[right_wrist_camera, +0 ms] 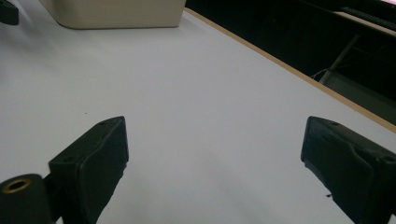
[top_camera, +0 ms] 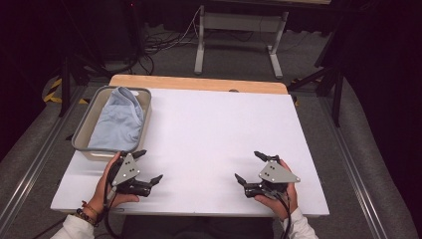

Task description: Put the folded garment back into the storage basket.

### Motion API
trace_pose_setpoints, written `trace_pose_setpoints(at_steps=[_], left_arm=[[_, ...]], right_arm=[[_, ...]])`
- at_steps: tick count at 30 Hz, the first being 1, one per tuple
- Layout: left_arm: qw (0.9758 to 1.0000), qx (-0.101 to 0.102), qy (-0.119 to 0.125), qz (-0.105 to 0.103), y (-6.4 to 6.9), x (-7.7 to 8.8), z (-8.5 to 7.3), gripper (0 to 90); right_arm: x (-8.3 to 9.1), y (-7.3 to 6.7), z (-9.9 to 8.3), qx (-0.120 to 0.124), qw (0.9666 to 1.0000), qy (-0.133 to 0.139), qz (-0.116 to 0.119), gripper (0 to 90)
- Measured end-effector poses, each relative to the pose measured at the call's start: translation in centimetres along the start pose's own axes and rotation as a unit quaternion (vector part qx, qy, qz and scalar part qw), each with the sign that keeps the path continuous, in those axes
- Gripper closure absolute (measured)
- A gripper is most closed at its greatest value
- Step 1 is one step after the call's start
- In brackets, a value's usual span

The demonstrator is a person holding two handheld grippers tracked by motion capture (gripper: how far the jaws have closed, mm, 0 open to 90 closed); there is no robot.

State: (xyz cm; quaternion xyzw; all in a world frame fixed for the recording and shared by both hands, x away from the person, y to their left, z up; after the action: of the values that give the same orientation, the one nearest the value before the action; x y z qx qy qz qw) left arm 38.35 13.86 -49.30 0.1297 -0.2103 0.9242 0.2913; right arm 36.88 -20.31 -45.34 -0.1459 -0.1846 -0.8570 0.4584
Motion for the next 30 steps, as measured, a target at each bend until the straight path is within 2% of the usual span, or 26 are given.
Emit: trace_pose_setpoints(at_steps=[1,4,7,13,21,23,30], left_arm=[[1.0000,0.000,-0.001,0.002,-0.07,0.05,-0.07,5.6],[0.9998,0.017,-0.001,0.000,-0.09,0.24,-0.18,5.5],[0.9999,0.009,-0.005,0.001,-0.05,0.28,-0.41,5.2],[0.9998,0.017,-0.005,-0.003,-0.11,0.32,-0.44,5.3],[0.9997,0.019,0.002,-0.016,0.31,0.39,-0.32,5.3],[0.9998,0.014,0.005,-0.016,0.50,0.48,-0.18,5.3],[0.9995,0.026,0.010,-0.016,0.30,0.87,-0.04,5.2]], right_arm=[[0.02,-0.06,0.02,0.000,1.0000,0.003,0.002,8.0],[-0.01,-0.06,-0.05,-0.001,1.0000,0.004,0.003,7.9],[-0.07,-0.05,-0.13,0.004,1.0000,0.002,0.002,7.9],[-0.42,-0.11,-0.26,0.005,0.9999,-0.005,0.007,7.7],[-0.24,0.07,0.08,0.006,1.0000,-0.001,-0.002,7.8],[-0.20,0.21,0.09,0.005,1.0000,-0.001,-0.006,8.0],[-0.52,0.64,0.09,0.001,1.0000,-0.002,-0.008,8.2]])
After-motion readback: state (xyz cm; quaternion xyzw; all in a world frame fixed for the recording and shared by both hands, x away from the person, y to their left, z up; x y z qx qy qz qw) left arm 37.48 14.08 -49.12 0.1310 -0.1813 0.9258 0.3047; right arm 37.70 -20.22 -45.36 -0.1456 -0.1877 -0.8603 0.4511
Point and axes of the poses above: each handheld gripper's, and its own axes: x roughly backward along the jaws, z roughly out of its top, y roughly to its right, the point moved 7 cm from there along -x, roughly forward along the jaws, and after that the axes turned 15 degrees about z, right-handed, at the moved point
